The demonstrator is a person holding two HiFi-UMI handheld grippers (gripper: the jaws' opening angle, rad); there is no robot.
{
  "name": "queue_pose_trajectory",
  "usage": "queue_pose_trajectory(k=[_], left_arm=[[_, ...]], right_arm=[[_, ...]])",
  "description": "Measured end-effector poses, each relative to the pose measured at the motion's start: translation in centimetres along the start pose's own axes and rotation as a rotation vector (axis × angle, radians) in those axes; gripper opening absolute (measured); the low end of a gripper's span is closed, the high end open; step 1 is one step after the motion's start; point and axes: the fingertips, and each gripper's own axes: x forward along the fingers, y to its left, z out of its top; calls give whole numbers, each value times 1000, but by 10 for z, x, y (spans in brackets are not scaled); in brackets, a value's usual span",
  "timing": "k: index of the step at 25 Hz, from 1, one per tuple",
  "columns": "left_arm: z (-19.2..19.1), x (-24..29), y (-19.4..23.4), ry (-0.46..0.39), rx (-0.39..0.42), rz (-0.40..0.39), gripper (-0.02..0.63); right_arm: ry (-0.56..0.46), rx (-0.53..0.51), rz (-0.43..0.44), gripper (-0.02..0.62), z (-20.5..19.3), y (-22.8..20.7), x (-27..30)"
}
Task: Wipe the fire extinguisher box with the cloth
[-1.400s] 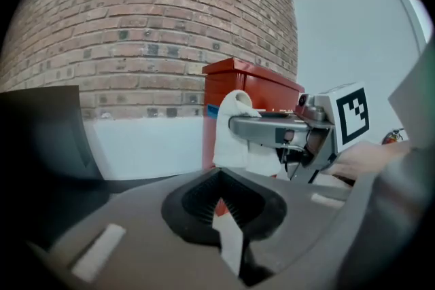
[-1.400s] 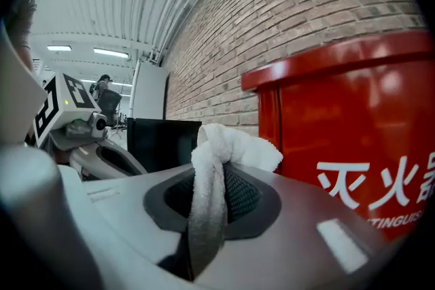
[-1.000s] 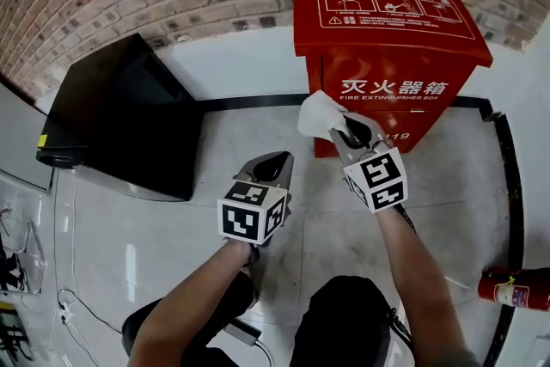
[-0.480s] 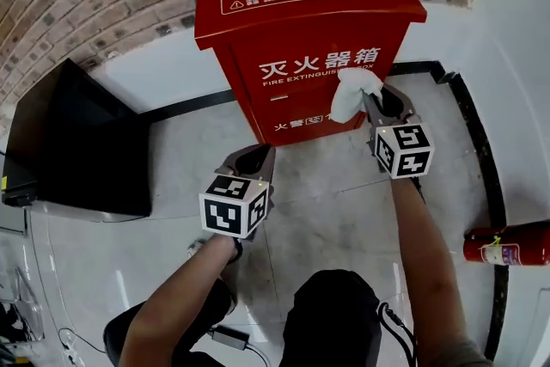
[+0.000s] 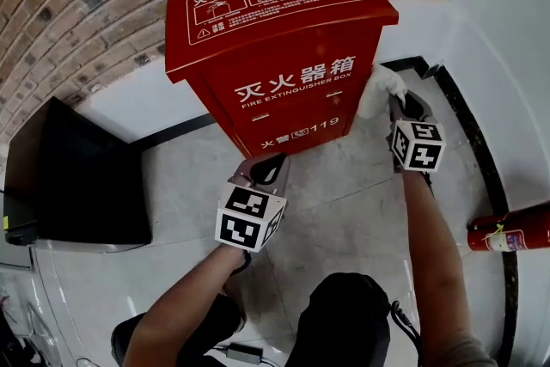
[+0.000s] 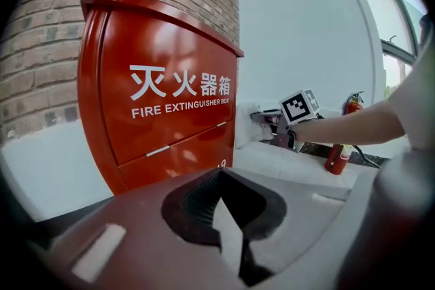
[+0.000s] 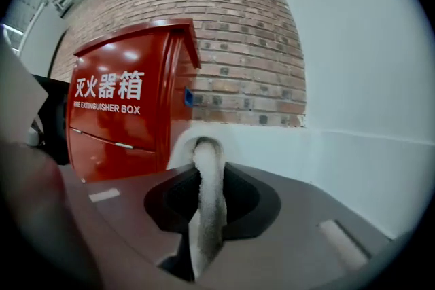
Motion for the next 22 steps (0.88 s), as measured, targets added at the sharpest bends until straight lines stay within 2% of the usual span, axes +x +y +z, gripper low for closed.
queue_pose_trajectory(k=[3,5,12,17,22], left_arm=[[-12,9,4,21,4,-11,0],[-19,14,10,27,-16,-10,0],[-48,7,42,42,-87,35,0],[-69,-8,61,55,-136,83,0],[-89,-28,81,69,-176,147,0]], right_arm=[[27,3,-52,78,-21,-11,-1],[52,-3,-34,78,-38,1,3],[81,12,154,77,-73,98,23],[63,-8,275,77,-73,161,19],[37,-38,466,77,-68,250,9]])
